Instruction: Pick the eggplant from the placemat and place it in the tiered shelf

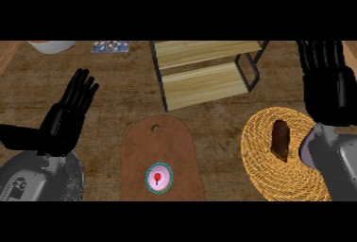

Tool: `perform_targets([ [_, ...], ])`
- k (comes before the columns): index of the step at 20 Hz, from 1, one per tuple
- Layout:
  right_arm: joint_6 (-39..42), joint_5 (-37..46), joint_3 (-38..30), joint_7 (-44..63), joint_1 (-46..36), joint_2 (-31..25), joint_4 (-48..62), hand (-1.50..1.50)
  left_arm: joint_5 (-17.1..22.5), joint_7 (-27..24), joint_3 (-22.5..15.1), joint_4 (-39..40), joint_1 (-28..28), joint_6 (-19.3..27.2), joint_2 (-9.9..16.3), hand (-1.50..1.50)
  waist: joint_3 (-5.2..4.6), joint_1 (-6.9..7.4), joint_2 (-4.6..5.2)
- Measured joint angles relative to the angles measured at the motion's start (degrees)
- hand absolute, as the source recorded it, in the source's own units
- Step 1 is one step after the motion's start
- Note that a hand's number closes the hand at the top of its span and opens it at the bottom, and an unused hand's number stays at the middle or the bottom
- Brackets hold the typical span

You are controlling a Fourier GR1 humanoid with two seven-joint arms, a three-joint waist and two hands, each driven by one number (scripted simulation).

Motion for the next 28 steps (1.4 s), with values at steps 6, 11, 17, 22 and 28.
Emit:
perform_targets([
  [6,-6.8,4.3,-2.5,16.8,11.4,-10.9,13.3,-1.50,-3.8,1.7,-0.7,3.1,3.6,0.4,3.6,0.00,-0.44,-2.53,0.93],
  [11,-11.7,8.6,-2.9,32.4,22.1,-20.4,26.5,-1.50,-6.3,3.0,-2.6,5.5,7.1,-0.1,5.5,0.00,-0.81,-3.32,1.95],
  [17,-12.0,6.9,-3.5,55.1,22.1,-28.8,25.1,-1.50,-10.6,3.6,-7.2,8.1,8.9,-0.3,4.7,0.00,-0.26,-0.20,-0.58],
  [22,-5.5,4.4,-2.4,67.7,15.7,-33.6,21.4,-1.50,-12.6,3.1,-8.8,10.2,8.5,-0.6,3.2,0.00,-0.04,1.40,-1.09],
  [28,5.2,-0.9,2.5,75.8,8.5,-36.3,24.2,-1.50,-13.2,3.2,-9.4,11.0,6.8,-2.1,3.1,0.00,0.01,4.23,-0.62],
])
